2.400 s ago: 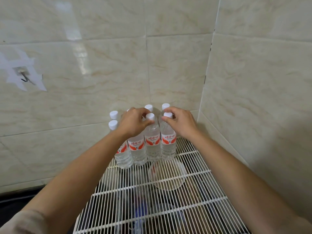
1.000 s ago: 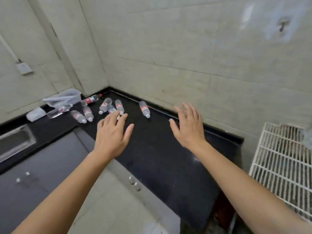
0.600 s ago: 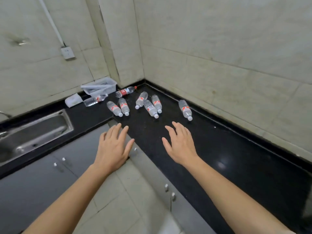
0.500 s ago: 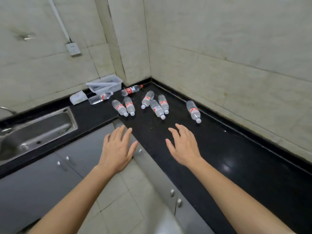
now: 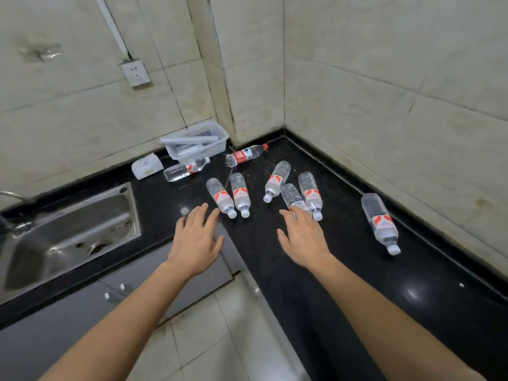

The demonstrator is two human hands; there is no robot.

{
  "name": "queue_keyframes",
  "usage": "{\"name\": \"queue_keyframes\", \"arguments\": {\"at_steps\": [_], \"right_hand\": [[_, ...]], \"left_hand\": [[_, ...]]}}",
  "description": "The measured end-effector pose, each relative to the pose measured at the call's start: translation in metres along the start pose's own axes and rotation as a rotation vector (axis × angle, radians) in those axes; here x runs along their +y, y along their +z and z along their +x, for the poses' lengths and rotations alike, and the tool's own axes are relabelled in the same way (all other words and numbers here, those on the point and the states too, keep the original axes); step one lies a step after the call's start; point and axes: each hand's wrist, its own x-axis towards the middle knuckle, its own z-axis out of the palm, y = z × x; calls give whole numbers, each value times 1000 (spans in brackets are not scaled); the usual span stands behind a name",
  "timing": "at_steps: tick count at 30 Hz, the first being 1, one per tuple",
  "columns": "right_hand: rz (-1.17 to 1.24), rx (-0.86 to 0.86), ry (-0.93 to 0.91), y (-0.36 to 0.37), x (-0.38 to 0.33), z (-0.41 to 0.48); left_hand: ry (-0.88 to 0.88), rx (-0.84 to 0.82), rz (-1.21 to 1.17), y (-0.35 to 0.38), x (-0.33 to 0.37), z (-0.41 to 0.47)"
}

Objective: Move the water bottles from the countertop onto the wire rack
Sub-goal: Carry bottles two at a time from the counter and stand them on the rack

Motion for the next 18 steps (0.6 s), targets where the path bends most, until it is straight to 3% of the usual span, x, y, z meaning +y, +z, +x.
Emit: {"name": "queue_keyframes", "arguments": {"at_steps": [8,18], "right_hand": [[72,-213,62,57,-13,103],[407,-497,560,162,-35,205]], "left_hand": [[77,-190,49,60,-71,96],[355,-465,-72,178,-141,265]]}}
